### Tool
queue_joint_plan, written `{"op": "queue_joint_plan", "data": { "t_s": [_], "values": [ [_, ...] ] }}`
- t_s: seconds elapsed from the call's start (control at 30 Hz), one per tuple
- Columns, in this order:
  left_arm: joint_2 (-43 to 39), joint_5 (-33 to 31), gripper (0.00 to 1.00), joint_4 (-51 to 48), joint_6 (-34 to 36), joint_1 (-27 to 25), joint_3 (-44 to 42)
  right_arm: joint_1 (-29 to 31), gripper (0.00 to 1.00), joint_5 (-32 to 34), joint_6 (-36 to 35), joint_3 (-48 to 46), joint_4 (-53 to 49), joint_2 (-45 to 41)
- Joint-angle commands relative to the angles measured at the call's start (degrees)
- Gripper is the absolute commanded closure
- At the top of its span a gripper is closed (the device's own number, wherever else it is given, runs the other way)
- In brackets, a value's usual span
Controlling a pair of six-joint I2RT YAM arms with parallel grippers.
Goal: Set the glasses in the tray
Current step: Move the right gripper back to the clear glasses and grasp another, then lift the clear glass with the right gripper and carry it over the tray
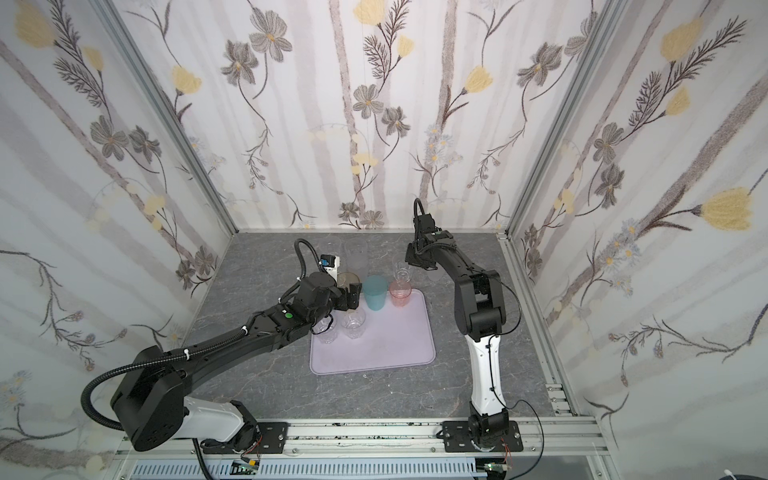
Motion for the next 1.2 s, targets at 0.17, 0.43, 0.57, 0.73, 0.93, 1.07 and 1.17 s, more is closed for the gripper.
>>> {"op": "queue_joint_plan", "data": {
  "t_s": [0.17, 0.43, 0.57, 0.73, 0.93, 1.07, 1.17],
  "values": [
    [0.01, -1.0, 0.06, 1.66, -0.55, -0.04, -0.15, 0.01, 0.9, 1.35, -1.44, -0.94, 1.37, -1.77],
    [-0.4, -1.88, 0.09, 1.57, -1.31, -0.04, 0.7, 0.09, 0.96, 1.88, -2.19, -1.77, -0.12, -7.5],
    [-1.22, -3.35, 0.1, 1.57, -1.78, -0.26, 0.97, 0.31, 0.96, 2.0, -2.56, -4.22, -1.07, -13.49],
    [-2.12, -4.43, 0.1, 1.5, -1.6, -0.91, 1.19, 1.4, 0.96, 2.35, -3.09, -11.35, -2.03, -23.16],
    [-2.51, -5.23, 0.1, 1.48, -1.6, -2.52, 1.4, 4.49, 0.96, 1.2, -2.76, -23.26, -2.19, -35.11],
    [-2.17, -5.45, 0.1, 1.52, -1.69, -3.94, 1.69, 7.89, 0.96, 0.9, -2.06, -29.31, -2.53, -40.51],
    [-1.78, -5.23, 0.09, 1.57, -1.78, -4.71, 1.43, 11.14, 0.96, 0.68, -0.84, -32.71, -2.63, -43.05]
  ]
}}
